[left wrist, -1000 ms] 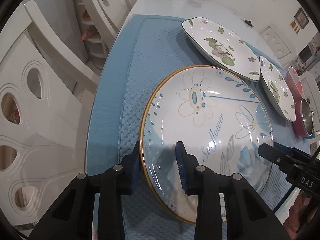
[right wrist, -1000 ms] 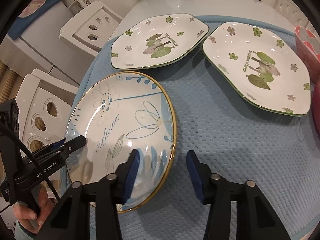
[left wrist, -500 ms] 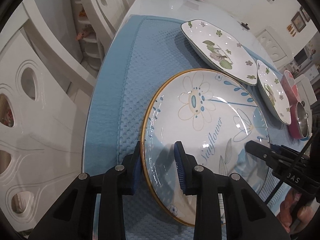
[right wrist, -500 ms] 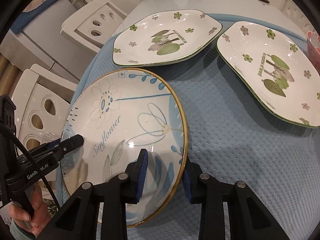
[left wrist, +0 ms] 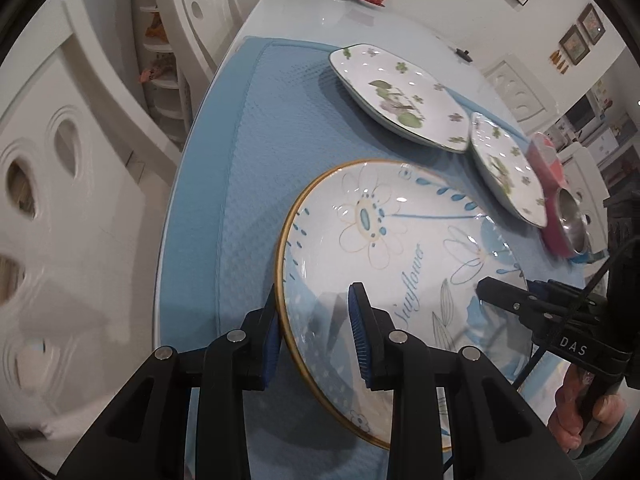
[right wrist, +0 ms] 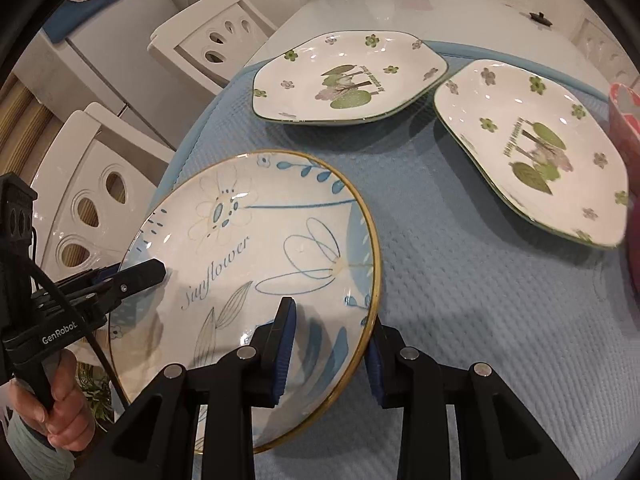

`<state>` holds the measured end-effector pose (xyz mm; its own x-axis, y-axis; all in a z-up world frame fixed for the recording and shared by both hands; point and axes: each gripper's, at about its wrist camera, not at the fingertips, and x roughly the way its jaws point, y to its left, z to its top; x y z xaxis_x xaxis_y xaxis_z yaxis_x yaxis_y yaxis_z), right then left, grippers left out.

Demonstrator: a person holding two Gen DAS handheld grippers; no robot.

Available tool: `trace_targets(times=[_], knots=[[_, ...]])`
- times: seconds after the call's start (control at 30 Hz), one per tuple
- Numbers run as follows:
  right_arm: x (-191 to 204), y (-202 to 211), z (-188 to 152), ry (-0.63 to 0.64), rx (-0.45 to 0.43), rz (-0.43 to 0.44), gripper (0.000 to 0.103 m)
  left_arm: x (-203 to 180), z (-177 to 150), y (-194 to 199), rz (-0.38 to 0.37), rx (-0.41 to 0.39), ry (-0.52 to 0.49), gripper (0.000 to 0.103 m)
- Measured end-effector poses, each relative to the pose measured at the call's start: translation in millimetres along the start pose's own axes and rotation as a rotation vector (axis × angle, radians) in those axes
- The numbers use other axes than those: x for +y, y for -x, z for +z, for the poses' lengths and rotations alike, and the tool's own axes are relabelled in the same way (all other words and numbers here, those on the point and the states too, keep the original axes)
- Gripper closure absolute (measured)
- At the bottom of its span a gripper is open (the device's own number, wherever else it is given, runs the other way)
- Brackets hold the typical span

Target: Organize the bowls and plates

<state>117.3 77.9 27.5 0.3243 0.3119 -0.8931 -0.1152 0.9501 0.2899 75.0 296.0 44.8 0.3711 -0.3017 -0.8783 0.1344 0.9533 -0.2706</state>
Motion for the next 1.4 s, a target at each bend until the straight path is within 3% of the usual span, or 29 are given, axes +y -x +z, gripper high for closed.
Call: trace_targets(times=[0.2,0.4,0.8,0.93,1.03,1.23,1.33,1.37,1.4], knots=[[8.2,23.5,-45.3,-0.027,0.02,-0.002,0.072,-7.9,-39.6,20.5,0.008,0.001,-0.001,0.076],[5.8,5.6,-80.8,-0.044,0.09,0.006,0.072,-1.9,-63.1,3.4,0.025,0.043,0.037,0.076],[-10.2,20.4,-76.8,-0.011,0.084,-0.032,0.072,-8.9,-74.2,6.7,0.039,0.025,0.058,0.076],[-20.5,47.5,-77.2,0.003,0.054,-0.048,0.072,-2.3,-69.5,40.0,0.108,-0.069,0.077,0.076],[-27.7,92.8,-77.5,0.007,-0.024,-0.024,0.072,-6.7,-63.2,80.8,0.122,-0.161,0.078,0.076],[-25.3,187.4,-77.2,0.052,-0.214,0.071,0.072,-60.3,-58.8,171.4,0.126,-0.379,0.027,0.072],[-21.6,222.3,-83.7,0.059,-0.269,0.095,0.06,-83.6,-60.2,197.5,0.093,-0.415,0.043,0.061],[-23.0,232.1,-88.9,0.052,-0.286,0.109,0.049,-87.1,-60.2,202.7,0.073,-0.412,0.049,0.051],[-26.2,241.2,-95.1,0.043,-0.308,0.133,0.046,-92.6,-61.4,208.6,0.049,-0.405,0.056,0.038]])
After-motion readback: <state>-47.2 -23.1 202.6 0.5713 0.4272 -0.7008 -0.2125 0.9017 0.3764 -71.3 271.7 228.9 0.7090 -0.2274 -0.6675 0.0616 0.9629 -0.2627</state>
